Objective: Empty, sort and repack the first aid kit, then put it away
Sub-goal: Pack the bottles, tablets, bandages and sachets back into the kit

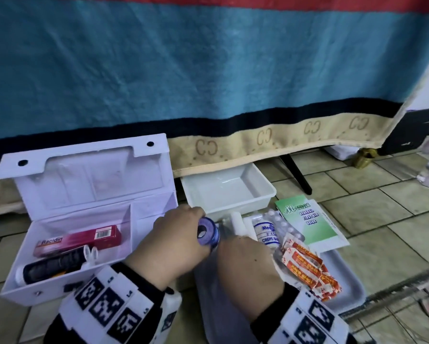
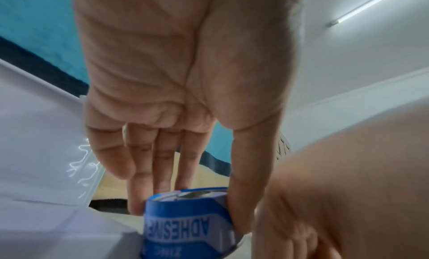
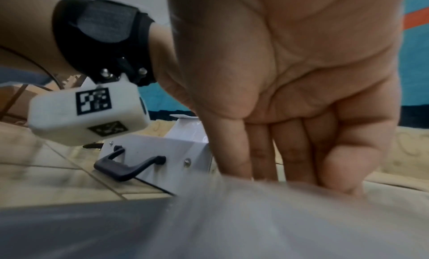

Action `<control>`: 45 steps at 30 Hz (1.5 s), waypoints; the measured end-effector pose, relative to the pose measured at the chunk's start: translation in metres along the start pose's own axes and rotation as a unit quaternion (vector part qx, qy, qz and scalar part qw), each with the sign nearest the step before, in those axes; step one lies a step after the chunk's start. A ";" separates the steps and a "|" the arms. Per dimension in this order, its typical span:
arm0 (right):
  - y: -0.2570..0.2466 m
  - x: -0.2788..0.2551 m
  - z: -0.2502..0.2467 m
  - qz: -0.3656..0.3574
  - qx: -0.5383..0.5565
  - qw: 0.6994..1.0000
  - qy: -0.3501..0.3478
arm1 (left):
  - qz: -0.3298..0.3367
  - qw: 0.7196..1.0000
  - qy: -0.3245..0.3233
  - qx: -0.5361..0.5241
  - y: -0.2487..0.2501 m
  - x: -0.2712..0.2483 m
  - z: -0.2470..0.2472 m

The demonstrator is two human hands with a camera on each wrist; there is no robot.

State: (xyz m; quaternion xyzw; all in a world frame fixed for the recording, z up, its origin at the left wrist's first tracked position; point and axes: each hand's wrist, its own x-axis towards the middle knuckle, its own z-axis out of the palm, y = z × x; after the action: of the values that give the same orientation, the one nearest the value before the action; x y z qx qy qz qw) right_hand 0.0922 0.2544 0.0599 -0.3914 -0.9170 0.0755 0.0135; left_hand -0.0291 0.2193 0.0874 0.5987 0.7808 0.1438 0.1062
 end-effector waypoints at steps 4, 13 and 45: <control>-0.013 0.001 -0.012 0.023 -0.074 0.996 -0.036 | 0.002 0.998 0.055 -0.031 -0.005 -0.005 -0.008; -0.019 0.008 0.002 -0.017 -0.121 0.991 -0.056 | -0.020 0.994 0.100 -0.045 -0.024 -0.016 -0.015; -0.027 0.020 0.004 -0.099 -0.093 0.987 -0.085 | -0.052 0.989 0.129 -0.049 -0.061 -0.045 -0.031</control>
State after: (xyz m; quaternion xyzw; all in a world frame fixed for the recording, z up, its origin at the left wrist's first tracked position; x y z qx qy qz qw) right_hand 0.0587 0.2496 0.0589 -0.2900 -0.9522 0.0207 -0.0938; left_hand -0.0832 0.1578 0.0944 0.5281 0.8098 0.2523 0.0416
